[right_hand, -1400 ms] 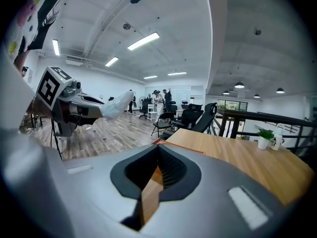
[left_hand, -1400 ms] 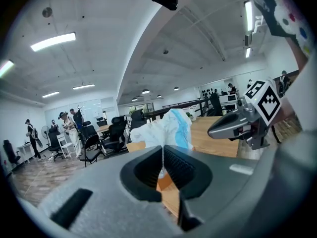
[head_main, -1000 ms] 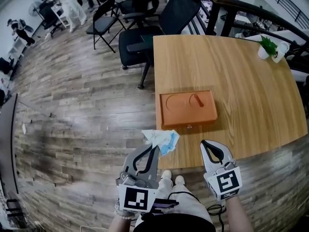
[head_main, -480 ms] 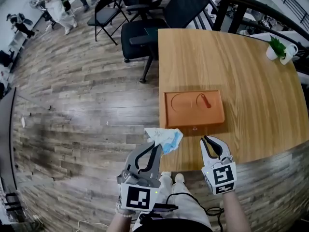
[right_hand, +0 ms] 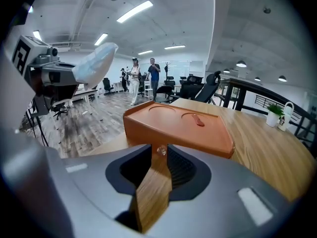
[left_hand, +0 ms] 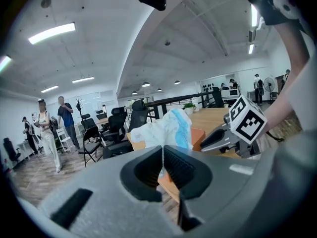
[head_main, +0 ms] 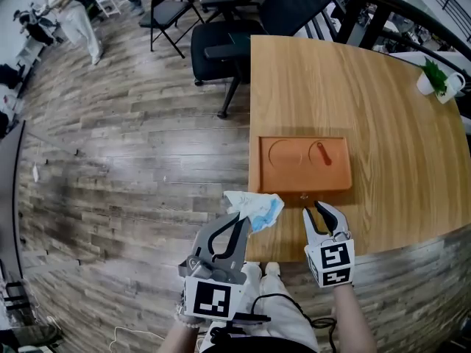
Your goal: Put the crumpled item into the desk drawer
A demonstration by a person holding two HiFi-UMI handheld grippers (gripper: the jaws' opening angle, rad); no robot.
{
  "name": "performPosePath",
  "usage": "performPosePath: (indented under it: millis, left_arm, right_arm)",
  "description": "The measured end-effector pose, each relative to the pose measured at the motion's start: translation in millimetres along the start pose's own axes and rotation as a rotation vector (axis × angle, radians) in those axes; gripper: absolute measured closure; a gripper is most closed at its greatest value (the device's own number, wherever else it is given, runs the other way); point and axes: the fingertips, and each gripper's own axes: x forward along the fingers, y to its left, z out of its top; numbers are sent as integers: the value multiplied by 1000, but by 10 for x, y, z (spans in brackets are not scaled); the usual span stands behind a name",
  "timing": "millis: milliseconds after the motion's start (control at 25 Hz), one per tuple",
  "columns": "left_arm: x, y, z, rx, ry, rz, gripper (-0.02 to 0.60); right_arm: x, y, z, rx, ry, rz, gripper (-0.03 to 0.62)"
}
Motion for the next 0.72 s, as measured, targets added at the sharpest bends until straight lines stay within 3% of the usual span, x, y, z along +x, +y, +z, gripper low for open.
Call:
performPosePath:
  millis: [720]
  left_arm:
    - [48,16,-76,18,11,10,569]
  right_arm:
    - [387,-4,-193,76,71,-14,507]
